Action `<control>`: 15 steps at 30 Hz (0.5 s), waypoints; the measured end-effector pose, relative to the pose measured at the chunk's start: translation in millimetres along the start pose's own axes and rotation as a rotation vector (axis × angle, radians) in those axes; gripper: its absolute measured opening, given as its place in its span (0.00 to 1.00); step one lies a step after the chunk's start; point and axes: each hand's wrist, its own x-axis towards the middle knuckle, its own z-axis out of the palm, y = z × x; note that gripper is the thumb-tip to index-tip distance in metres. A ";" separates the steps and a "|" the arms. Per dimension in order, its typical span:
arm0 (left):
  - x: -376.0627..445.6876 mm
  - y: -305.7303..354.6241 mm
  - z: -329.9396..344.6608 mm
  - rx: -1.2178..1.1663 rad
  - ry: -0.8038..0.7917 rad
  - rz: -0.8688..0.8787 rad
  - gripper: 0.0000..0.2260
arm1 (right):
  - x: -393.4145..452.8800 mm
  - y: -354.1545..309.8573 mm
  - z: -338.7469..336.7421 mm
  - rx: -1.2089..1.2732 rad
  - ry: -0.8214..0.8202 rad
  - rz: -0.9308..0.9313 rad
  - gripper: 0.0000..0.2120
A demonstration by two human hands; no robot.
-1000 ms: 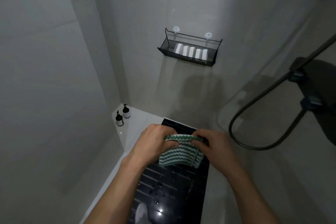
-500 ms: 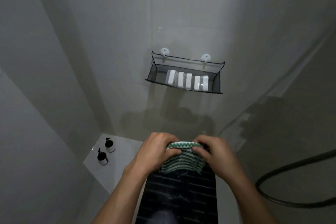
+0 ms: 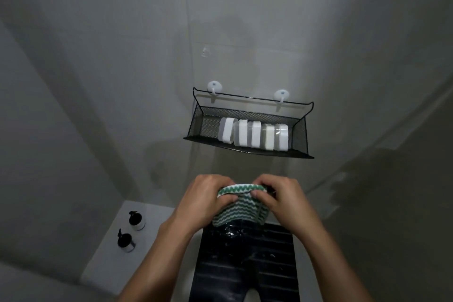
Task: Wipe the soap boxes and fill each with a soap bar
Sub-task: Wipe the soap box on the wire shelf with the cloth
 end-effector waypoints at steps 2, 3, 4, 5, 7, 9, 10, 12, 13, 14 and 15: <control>13.1 -4.9 -1.0 -0.022 0.013 -0.014 0.02 | 19.9 4.0 -0.8 0.006 -0.011 -0.014 0.02; 21.4 -6.9 -1.0 -0.030 0.025 -0.023 0.01 | 31.4 7.2 -2.0 0.006 -0.019 -0.024 0.02; 29.8 -7.7 -2.0 -0.040 0.038 -0.031 0.01 | 43.2 9.9 -4.5 0.012 -0.028 -0.033 0.01; 37.6 -7.3 -3.7 -0.052 0.051 -0.040 0.02 | 54.3 12.1 -7.6 0.018 -0.037 -0.044 0.01; 52.6 -7.1 -6.6 -0.062 0.072 -0.050 0.05 | 74.6 15.6 -13.7 0.025 -0.051 -0.077 0.01; 67.6 -6.2 -8.4 -0.058 0.086 -0.078 0.06 | 94.0 20.2 -20.1 0.039 -0.066 -0.105 0.02; 74.1 -5.0 -9.2 -0.060 0.096 -0.103 0.06 | 103.2 22.1 -23.3 0.046 -0.074 -0.116 0.02; 85.6 -2.4 -11.6 -0.048 0.132 -0.155 0.04 | 121.8 24.7 -27.7 0.052 -0.090 -0.143 0.02; 90.3 -1.5 -13.8 -0.048 0.150 -0.181 0.04 | 130.6 25.8 -28.6 0.066 -0.098 -0.151 0.02; 93.5 -1.0 -16.6 -0.071 0.163 -0.209 0.05 | 138.6 26.4 -28.6 0.094 -0.105 -0.147 0.02; 95.5 -0.7 -20.1 -0.117 0.180 -0.238 0.06 | 145.9 26.4 -28.1 0.133 -0.108 -0.138 0.03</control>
